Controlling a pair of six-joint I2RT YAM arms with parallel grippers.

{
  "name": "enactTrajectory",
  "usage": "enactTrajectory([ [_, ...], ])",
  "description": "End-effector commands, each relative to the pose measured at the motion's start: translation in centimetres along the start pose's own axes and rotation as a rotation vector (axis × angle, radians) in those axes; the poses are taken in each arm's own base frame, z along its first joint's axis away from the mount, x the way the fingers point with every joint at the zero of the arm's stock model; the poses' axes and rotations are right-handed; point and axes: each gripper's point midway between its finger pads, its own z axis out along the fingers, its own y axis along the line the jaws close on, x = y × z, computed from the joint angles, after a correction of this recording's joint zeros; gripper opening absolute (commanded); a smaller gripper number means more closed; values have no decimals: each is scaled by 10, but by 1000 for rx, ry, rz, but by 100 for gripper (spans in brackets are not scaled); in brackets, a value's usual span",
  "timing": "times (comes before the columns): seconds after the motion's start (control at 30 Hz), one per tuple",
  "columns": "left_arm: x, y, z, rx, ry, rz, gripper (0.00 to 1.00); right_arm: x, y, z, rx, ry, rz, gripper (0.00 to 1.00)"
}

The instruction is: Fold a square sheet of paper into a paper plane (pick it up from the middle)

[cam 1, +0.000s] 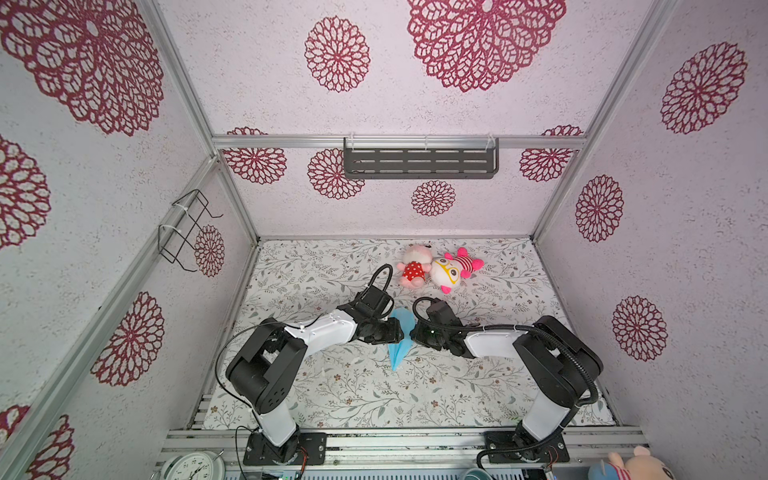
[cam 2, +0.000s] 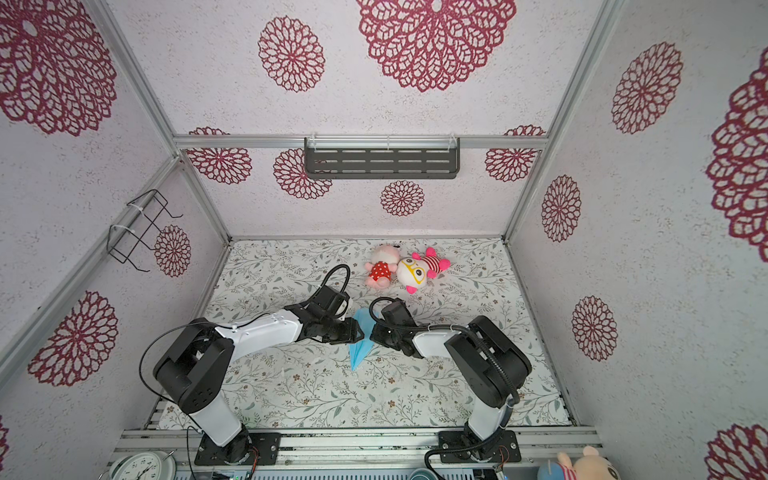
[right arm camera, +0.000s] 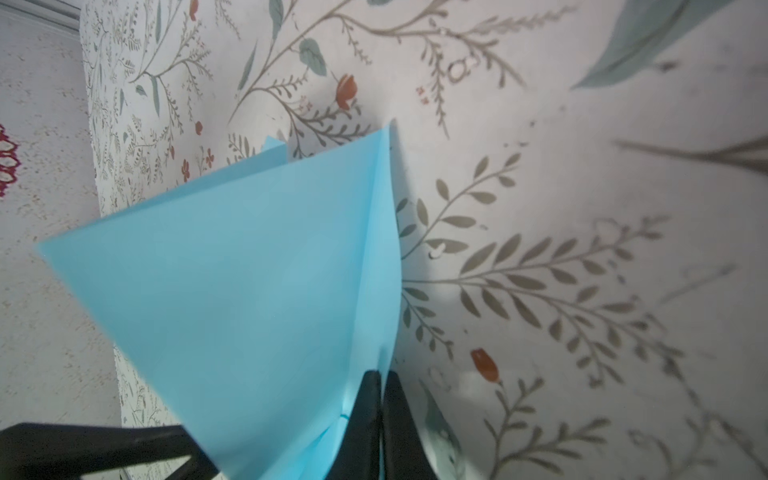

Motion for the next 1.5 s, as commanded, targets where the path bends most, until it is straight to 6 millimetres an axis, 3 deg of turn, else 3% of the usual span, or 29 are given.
enactTrajectory([
  [0.0, 3, -5, 5, -10, 20, 19, 49, -11, 19, -11, -66, -30, -28, 8],
  [0.47, 21, 1, 20, -43, 68, 33, 52, -11, 33, -9, -137, -17, -35, 9],
  [0.73, 19, 7, 22, -84, 65, 33, 39, -10, 35, -7, -150, -3, -35, 14],
  [0.9, 15, 12, 21, -120, 58, 26, 23, -15, 33, -11, -133, -24, -40, 29],
  [1.03, 8, 18, 10, -151, 25, 24, 13, -31, 28, -27, -83, -100, -79, 52],
  [1.17, -1, 31, -8, -205, -10, 14, 9, -52, 18, -51, -6, -213, -158, 68],
  [1.3, -11, 63, -33, -309, -55, -7, 9, -78, 3, -81, 67, -356, -218, 75],
  [1.47, -27, 113, -56, -452, -76, -53, 10, -110, -23, -114, 146, -512, -200, 77],
])
